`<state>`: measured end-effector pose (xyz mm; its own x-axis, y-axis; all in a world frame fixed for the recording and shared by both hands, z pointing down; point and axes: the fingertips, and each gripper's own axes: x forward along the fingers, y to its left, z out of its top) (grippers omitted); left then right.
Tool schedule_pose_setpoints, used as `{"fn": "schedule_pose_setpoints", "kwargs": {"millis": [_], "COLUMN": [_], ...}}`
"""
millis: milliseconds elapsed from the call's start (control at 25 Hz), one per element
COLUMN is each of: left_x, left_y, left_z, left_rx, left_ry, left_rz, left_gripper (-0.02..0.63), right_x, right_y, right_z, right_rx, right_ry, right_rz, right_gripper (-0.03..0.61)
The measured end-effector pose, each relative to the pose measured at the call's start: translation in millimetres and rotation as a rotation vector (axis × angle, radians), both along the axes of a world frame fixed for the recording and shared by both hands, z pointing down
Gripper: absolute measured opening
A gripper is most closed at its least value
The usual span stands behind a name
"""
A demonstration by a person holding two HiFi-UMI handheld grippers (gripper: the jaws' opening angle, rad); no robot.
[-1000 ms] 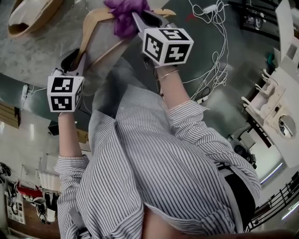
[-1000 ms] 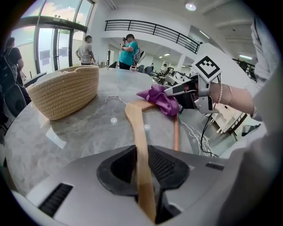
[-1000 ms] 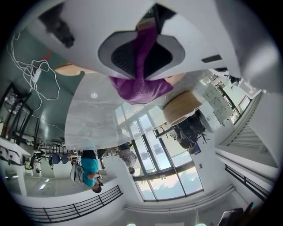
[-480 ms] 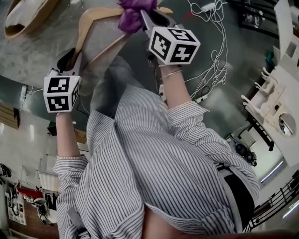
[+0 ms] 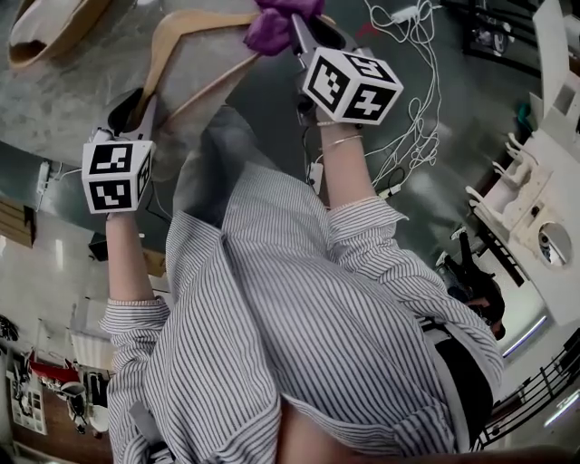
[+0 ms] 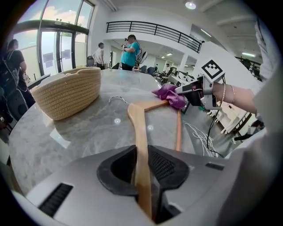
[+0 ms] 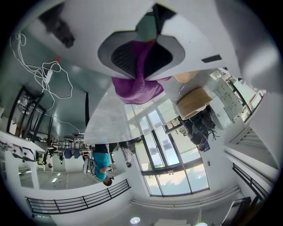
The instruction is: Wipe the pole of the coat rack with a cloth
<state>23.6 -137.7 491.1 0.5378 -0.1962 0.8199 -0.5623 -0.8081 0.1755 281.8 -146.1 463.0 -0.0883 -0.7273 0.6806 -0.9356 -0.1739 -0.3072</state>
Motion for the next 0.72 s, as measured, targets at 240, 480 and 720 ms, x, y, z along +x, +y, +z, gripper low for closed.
{"fn": "schedule_pose_setpoints", "kwargs": {"millis": [240,480,720], "left_x": [2,1,-1], "left_y": [3,4,3], "left_z": [4,4,3], "left_rx": [0.005,0.011,0.017], "left_ry": [-0.008,-0.011,-0.012], "left_rz": [-0.002,-0.001,0.005], "left_gripper": [0.087,0.087,0.088], "right_x": [16,29,38], "right_y": [5,15,25], "right_z": [-8,-14,-16], "right_rx": [0.014,0.012,-0.006], "right_ry": [0.042,0.082,0.137], "right_rz": [0.016,0.041,0.047], "right_gripper": [0.057,0.057,0.057]}}
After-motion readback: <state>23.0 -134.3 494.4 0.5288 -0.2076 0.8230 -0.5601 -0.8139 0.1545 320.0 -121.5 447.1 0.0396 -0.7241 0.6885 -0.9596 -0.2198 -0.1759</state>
